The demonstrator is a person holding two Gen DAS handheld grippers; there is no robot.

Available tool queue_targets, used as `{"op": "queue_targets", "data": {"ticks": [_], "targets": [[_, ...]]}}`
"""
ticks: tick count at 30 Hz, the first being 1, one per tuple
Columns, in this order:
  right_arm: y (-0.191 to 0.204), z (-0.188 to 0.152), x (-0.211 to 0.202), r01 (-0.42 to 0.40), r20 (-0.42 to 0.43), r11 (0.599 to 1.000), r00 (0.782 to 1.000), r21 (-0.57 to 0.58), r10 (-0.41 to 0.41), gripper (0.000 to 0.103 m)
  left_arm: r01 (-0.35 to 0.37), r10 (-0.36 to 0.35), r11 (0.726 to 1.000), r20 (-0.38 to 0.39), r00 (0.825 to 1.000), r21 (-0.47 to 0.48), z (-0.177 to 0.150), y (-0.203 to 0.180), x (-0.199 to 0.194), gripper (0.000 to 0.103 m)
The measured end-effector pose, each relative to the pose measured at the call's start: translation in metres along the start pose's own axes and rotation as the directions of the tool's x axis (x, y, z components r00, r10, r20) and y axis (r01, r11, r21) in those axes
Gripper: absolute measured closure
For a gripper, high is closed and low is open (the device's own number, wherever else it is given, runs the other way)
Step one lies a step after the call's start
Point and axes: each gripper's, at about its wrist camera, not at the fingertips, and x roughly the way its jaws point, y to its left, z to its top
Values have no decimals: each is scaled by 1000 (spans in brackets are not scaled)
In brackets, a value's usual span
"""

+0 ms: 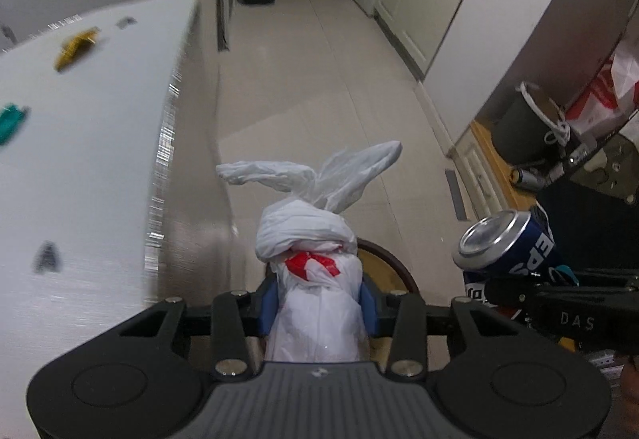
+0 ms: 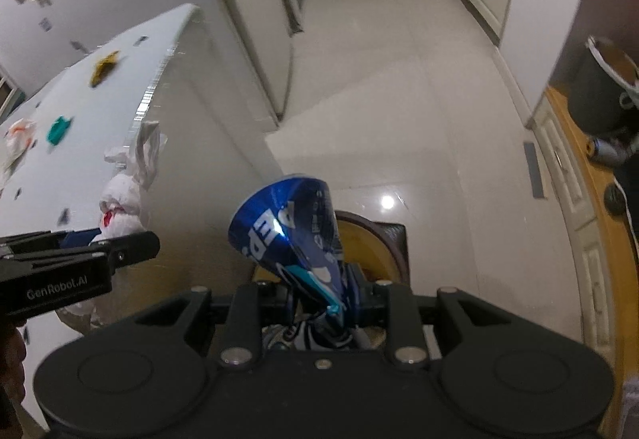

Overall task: Collect trash
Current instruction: 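Carry the white bag and Pepsi can in both tools over the trash bin, then open the left tool dropping the white bag while the right tool drops the Pepsi can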

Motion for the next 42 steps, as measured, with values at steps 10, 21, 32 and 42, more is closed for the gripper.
{"op": "queue_targets", "data": {"ticks": [10, 21, 32, 42], "targets": [[-65, 0, 64, 25, -83, 995, 996, 92, -18, 77, 22, -39, 997, -226, 973, -76, -15, -24, 122, 61], [-89, -4, 153, 6, -167, 994, 986, 109, 13, 77, -21, -65, 974, -362, 930, -228, -44, -10, 230, 60], [-94, -9, 199, -27, -194, 988, 979, 155, 57, 77, -36, -109, 937, -390, 914, -346, -62, 3, 267, 59], [-85, -10, 229, -44, -207, 989, 976, 144, 73, 77, -71, -101, 937, -461, 882, -343, -94, 14, 281, 58]]}}
